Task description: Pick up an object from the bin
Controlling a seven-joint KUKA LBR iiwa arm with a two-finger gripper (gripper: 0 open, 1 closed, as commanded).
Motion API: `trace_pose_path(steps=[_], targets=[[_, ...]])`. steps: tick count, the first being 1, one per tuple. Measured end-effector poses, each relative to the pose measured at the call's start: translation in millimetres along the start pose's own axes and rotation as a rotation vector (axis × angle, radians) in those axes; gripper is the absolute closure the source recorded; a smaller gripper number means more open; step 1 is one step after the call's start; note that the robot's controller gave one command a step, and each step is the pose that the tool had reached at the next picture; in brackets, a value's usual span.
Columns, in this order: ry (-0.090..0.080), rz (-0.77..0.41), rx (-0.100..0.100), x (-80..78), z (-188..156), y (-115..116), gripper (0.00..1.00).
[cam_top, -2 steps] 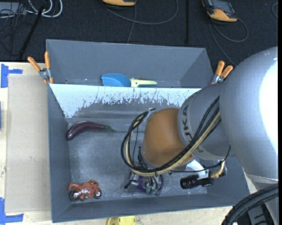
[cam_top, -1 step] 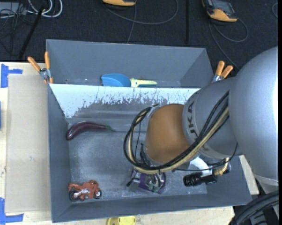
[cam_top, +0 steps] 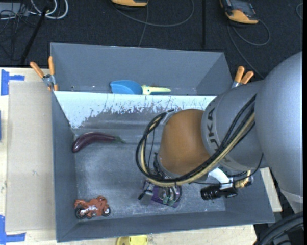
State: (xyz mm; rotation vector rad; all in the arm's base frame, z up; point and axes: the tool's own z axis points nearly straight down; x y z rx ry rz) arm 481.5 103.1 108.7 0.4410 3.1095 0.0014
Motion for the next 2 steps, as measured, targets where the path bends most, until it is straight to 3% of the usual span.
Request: trace_pose_path(steps=[2], targets=[[0.009,0.0,0.005,2.8,-28,-1,1.0]])
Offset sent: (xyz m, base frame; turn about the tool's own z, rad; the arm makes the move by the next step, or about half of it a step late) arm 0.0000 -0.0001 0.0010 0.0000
